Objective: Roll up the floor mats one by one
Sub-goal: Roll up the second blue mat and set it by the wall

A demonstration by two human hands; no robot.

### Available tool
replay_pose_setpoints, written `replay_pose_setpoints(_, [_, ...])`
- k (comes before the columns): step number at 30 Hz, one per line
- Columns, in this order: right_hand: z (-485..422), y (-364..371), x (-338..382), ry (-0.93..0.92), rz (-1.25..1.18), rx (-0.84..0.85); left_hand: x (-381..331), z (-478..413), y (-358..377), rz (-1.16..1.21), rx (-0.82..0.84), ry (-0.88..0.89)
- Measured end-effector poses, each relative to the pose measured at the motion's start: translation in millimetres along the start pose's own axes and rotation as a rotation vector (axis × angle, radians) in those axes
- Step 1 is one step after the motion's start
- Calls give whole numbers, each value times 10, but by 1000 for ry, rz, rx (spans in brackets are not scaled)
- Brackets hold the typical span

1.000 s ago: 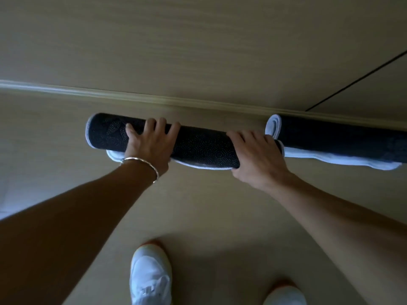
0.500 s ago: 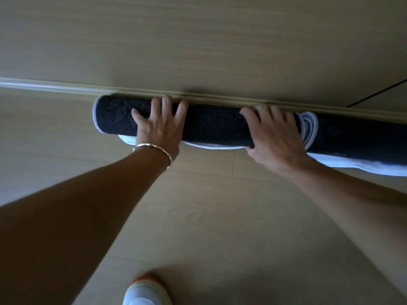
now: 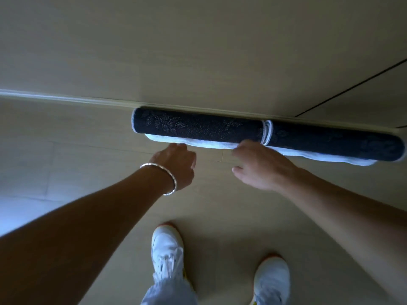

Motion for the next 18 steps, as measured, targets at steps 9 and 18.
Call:
replay_pose_setpoints(9, [1488, -1393, 674, 59, -163, 80, -124, 1445, -1732, 280, 27, -21])
replay_pose_setpoints(18, [3203, -3176, 1907, -75, -18, 153, -263, 3617, -3552, 321, -35, -12])
Point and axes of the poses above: each hand's wrist, its own z-axis away from the middle knuckle, its own y-axis out of the palm, x = y × z, the point moved 7 cm from there along -z, towards the middle knuckle, and after that the axes turned 14 degrees about -y, right-handed, at the moved point
